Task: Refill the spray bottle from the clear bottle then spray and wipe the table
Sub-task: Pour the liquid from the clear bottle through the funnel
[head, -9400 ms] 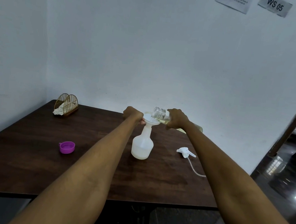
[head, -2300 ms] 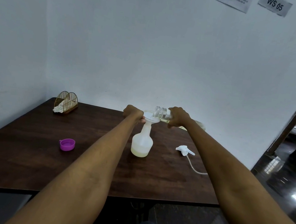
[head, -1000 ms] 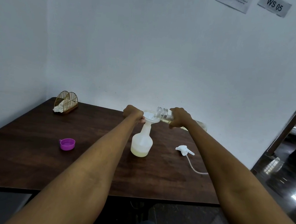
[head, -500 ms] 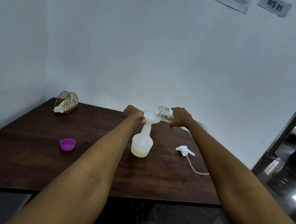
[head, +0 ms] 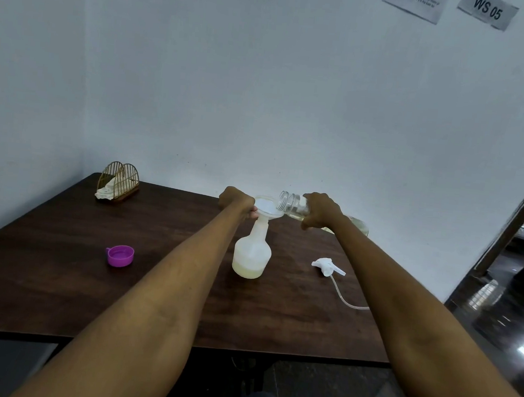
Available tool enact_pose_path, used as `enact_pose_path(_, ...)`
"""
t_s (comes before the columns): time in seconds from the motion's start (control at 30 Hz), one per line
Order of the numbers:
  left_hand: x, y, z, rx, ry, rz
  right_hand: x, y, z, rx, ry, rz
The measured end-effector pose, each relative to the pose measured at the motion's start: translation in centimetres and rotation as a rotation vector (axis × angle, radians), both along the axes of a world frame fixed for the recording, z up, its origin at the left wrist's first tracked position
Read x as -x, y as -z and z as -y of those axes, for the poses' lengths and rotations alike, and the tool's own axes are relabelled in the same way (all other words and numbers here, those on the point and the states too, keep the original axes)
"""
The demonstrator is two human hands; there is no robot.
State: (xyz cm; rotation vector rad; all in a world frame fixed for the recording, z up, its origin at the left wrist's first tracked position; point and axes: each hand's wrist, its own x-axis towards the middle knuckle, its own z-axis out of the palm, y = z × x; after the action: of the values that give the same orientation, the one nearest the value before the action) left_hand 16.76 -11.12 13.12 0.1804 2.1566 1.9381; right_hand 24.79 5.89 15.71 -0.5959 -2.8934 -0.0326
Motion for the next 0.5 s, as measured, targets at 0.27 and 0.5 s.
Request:
enact_pose_path(0.27, -0.04, 0.09, 0.04, 0.014, -0.001, -0.004, 0.3, -0.09, -0.08, -0.027, 0.007, 0.0)
enact_pose_path(0.5, -0.18, -0.08, 0.06, 0.022, 0.001, -0.002, 0.32, -0.26, 0.03, -0.04, -0.008, 0.011)
